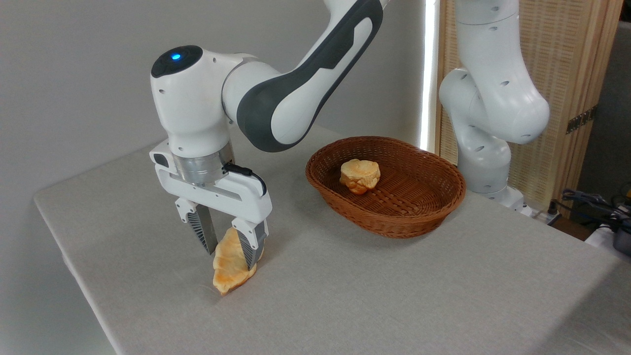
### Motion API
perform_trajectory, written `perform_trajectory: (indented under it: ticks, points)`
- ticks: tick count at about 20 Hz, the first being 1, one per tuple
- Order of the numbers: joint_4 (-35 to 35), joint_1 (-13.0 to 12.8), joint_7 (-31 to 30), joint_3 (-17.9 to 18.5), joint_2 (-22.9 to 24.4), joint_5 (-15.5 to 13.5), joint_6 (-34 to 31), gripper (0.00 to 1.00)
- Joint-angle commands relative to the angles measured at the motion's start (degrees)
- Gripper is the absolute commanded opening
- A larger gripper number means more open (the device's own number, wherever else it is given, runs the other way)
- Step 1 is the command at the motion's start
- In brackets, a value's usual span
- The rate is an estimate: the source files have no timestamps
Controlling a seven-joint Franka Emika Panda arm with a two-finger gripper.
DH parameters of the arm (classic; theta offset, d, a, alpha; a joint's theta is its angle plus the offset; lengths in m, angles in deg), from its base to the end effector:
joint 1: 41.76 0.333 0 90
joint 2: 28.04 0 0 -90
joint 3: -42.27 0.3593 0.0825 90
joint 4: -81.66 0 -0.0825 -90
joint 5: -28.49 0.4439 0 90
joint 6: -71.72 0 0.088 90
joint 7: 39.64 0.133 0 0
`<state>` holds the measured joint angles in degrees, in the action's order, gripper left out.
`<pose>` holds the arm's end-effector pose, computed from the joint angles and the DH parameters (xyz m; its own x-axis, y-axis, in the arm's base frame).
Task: Put bread into the basket
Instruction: 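Close the gripper on the bread's end and pinch it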
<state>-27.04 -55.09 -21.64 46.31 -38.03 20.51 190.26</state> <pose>0.6500 -0.1184 0.3994 0.9171 -0.3976 0.0287 -0.3983 -0.9111 0.1060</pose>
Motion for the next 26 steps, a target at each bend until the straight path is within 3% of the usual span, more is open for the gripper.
perform_trajectory:
  ticks: [1, 2, 3, 4, 5, 20, 26]
  points:
    - [-0.37, -0.12, 2.30, 0.00, -0.12, 0.60, -0.24, 0.94]
    - [-0.37, -0.03, 2.39, 0.00, -0.03, 0.60, -0.24, 0.81]
    - [-0.37, -0.03, 2.30, 0.00, -0.03, 0.60, -0.24, 0.60]
    - [-0.37, -0.03, 2.22, 0.00, 0.06, 0.51, -0.24, 0.45]
    - [-0.37, 0.06, 2.22, 0.00, 0.06, 0.34, -0.24, 0.39]
    - [-0.28, 0.06, 2.57, 0.00, 0.23, 0.33, -0.33, 0.44]
    - [0.33, 0.06, 4.06, 0.09, 2.95, 0.42, -3.49, 0.47]
